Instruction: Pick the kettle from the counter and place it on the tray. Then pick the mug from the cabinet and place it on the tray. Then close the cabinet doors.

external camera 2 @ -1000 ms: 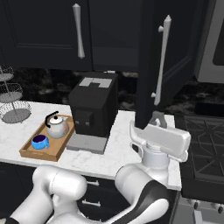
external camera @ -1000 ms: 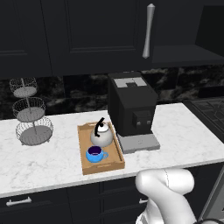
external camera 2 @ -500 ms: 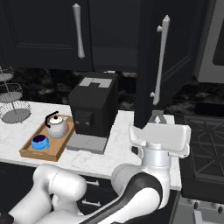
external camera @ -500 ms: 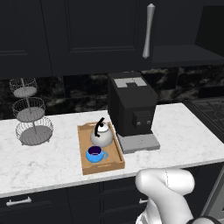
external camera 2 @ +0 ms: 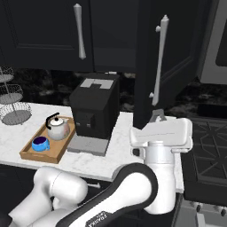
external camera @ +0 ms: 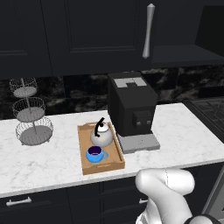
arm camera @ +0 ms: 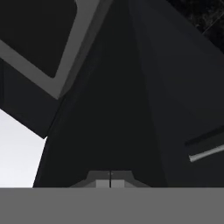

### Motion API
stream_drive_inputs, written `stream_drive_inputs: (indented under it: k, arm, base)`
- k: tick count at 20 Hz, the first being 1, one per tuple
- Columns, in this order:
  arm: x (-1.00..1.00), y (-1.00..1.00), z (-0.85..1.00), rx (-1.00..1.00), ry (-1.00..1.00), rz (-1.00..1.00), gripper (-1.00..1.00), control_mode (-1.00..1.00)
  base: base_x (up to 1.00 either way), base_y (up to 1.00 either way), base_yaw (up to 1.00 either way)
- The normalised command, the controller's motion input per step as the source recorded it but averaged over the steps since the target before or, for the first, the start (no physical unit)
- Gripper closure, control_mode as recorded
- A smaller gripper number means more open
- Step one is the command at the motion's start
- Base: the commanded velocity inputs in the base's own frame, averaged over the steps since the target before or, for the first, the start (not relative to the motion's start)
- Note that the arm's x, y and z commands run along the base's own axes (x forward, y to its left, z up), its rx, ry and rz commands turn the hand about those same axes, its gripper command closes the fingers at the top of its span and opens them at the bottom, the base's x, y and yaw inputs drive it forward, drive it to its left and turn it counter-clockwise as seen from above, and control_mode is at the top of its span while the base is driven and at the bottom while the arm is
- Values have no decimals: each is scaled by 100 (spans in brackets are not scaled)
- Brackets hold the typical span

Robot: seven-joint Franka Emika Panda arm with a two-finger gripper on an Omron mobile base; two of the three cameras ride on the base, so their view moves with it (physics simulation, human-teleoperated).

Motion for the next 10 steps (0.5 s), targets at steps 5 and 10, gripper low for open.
stream_drive_inputs:
  k: [5, 10]
  arm:
    - [30, 43, 72, 0, 1, 5, 100, -100]
    - [23, 60, 51, -11, 10, 11, 100, -100]
  base:
    - [0, 0, 0]
    - [0, 0, 0]
